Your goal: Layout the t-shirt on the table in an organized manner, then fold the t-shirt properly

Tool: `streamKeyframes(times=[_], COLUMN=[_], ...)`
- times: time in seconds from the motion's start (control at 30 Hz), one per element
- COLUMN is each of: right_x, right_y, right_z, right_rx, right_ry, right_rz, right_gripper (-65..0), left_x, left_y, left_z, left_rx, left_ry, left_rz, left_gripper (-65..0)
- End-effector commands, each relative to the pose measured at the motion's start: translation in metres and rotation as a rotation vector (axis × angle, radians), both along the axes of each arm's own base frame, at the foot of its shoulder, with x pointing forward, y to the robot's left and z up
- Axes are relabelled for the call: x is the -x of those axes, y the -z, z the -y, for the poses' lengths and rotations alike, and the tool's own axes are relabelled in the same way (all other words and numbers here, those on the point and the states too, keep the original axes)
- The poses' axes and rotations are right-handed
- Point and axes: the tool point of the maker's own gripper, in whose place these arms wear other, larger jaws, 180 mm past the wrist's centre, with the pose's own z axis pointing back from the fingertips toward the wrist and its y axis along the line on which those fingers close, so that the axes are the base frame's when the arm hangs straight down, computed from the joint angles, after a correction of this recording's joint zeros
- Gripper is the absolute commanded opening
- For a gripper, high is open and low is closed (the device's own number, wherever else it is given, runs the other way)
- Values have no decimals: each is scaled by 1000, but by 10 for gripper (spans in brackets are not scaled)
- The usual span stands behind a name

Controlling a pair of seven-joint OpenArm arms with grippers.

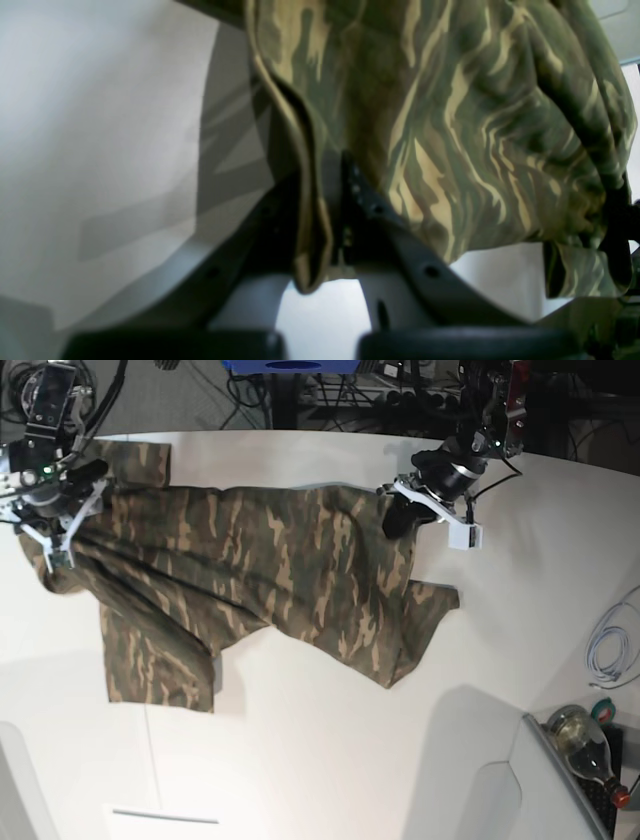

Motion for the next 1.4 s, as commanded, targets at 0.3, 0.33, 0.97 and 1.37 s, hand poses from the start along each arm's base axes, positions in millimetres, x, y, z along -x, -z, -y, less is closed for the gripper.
streamKeyframes(times=[0.3, 0.33, 0.97, 1.37], right_x=[-9, -8, -16, 18], right_y=[-17, -16, -44, -20], right_z=[83, 91, 121, 49], right_rx=[66, 71, -4, -269], right_ry=[208, 220, 424, 537], right_rz=[61, 52, 100, 79], right_gripper=[-641, -642, -177, -170], left_x=[-11, -12, -35, -33], left_y=[-12, -13, -29, -27], left_z=[-14, -14, -26, -27], left_rx=[-22, -23, -75, -75], left_ry=[4, 5, -39, -41], left_rz=[49, 52, 92, 85], left_gripper=[-650, -650, -650, -650])
